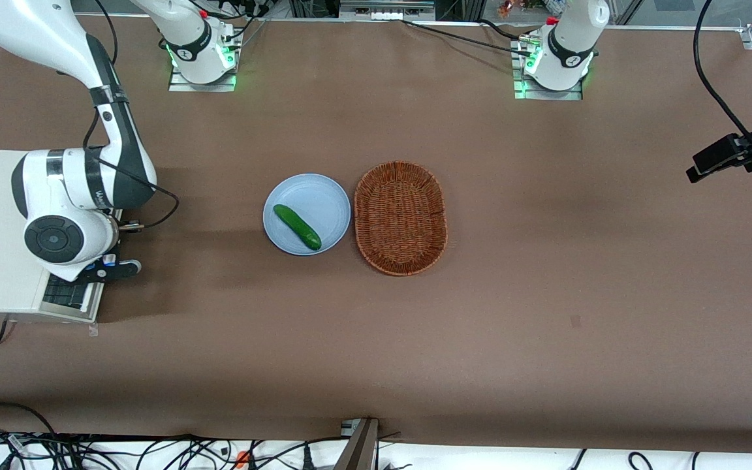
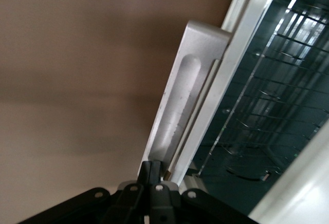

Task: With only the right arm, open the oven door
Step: 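Hook the right gripper on the handle and pull the door downward, then push the oven door further down with the right gripper until flat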

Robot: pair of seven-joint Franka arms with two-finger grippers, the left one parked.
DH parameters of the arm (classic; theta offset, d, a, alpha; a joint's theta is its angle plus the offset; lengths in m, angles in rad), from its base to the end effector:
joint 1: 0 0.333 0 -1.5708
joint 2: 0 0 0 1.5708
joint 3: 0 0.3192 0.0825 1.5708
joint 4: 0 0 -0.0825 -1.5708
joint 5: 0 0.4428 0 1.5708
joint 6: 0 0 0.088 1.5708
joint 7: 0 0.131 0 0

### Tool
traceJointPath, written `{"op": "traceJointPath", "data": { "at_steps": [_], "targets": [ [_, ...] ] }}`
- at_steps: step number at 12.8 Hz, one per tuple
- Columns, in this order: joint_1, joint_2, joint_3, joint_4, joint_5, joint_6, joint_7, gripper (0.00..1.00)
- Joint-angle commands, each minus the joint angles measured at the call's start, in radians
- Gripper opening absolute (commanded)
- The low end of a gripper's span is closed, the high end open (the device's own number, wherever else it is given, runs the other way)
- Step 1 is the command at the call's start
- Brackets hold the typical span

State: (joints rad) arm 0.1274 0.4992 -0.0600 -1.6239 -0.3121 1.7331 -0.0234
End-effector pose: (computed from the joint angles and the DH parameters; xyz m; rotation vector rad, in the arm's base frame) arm 0.6809 0.0135 0.2633 2.7456 0.2819 -0.5348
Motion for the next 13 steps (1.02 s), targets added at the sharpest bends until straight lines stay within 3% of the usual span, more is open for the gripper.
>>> {"op": "traceJointPath", "data": {
  "at_steps": [1,13],
  "targets": [
    [-0.023,0.091,-0.018,0.013,-0.01,0.132,0.005,0.0],
    [-0.048,0.194,-0.02,0.012,0.005,0.259,0.005,0.0]
  ]
}}
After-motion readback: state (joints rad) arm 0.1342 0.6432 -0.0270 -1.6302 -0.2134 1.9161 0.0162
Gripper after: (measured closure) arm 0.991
